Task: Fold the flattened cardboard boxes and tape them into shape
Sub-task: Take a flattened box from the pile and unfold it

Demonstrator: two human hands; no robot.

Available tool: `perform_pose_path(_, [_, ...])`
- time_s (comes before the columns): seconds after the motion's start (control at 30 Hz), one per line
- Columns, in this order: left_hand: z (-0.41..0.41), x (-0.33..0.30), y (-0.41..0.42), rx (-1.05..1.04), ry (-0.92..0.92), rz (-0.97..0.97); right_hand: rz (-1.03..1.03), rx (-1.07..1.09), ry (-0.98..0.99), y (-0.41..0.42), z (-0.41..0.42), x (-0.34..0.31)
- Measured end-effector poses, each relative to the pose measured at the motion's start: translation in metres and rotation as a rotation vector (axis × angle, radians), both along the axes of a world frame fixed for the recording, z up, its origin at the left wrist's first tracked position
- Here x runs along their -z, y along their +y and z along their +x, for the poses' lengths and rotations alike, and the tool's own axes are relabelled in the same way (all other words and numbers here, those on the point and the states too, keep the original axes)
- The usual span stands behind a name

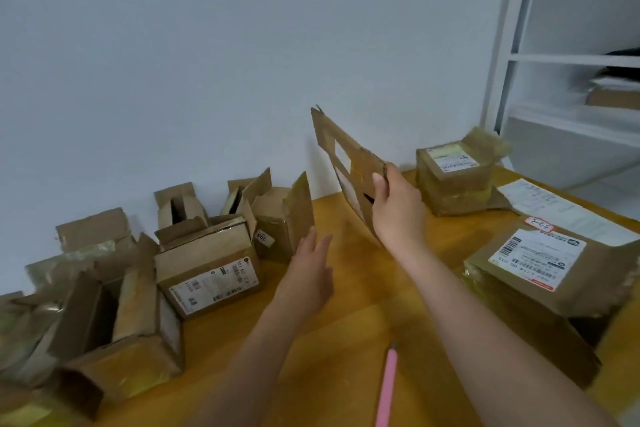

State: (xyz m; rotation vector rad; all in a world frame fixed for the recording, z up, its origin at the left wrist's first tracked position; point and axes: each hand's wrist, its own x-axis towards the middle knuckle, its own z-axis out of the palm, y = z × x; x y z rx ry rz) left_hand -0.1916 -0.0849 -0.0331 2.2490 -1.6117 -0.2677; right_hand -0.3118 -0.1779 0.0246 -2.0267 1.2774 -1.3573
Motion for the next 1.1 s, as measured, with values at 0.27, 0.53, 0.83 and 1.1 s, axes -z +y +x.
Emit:
perform_pose_path(0.27, [-0.036, -0.034, 0.058, 0.073, 0.119, -0.253, 0.007, -0.111, -0.241, 0.063, -0.032, -0.035])
perform_pose_path(0.53, [-0.043, -0.047, 0.128, 0.038, 0.154, -0.509, 0.178, -0.311, -0.471, 0.126, -0.065, -0.065])
perform_pose_path(0.83, [-0.020, -0.097, 0.220, -0.114, -0.048, -0.513, 0.096, -0.398, -0.190, 0.150, -0.074, -0.056])
perform_pose_path(1.1, [0.007, -0.131, 0.261, -0.217, -0.134, -0.605, 0.197, -0.634, -0.262, 0.170, -0.045, -0.033])
